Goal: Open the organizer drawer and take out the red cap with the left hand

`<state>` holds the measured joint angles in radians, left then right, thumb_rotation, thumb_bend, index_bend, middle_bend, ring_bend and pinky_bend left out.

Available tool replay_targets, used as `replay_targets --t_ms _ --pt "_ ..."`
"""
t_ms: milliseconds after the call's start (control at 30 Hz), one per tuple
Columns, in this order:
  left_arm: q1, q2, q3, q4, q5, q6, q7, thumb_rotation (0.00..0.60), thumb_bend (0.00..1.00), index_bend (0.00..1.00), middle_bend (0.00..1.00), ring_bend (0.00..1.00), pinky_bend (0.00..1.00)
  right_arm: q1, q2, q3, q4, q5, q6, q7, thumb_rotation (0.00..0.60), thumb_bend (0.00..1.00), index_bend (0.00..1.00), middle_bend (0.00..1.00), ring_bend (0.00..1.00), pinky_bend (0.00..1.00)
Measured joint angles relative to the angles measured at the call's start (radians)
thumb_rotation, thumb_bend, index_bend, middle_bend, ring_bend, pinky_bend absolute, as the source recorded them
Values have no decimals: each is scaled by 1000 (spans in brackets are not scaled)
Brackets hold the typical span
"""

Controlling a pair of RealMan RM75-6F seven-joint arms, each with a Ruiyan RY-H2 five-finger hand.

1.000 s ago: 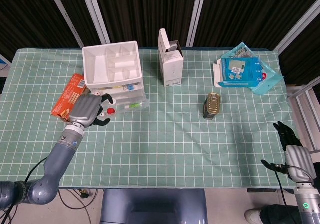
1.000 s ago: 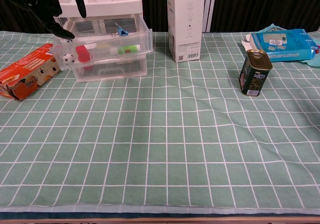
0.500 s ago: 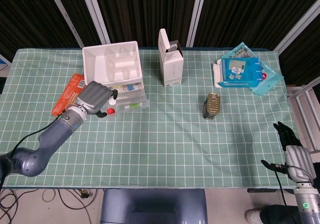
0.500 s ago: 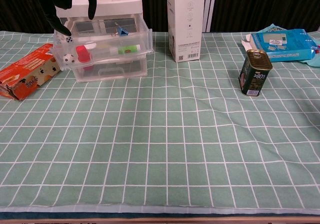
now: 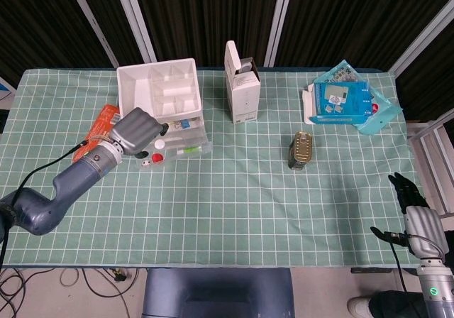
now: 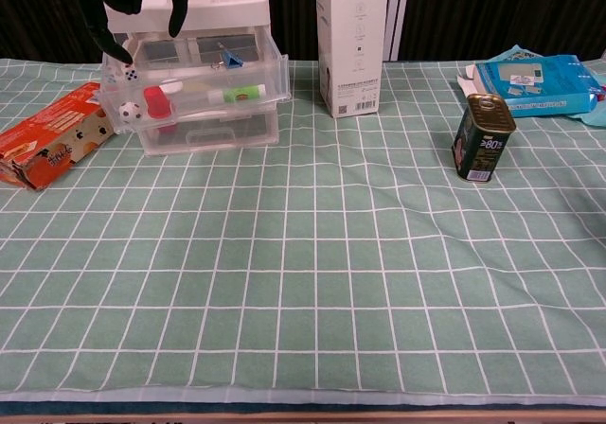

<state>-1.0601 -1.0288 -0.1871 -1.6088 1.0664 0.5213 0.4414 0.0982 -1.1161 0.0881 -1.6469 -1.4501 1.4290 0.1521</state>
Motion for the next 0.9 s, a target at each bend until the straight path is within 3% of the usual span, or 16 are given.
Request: replay_targets --t_ms 900 --pt "-47 -78 78 66 -23 1 -39 600 147 440 1000 1000 1000 0 3 3 -5 10 -7 8 600 56 0 0 0 218"
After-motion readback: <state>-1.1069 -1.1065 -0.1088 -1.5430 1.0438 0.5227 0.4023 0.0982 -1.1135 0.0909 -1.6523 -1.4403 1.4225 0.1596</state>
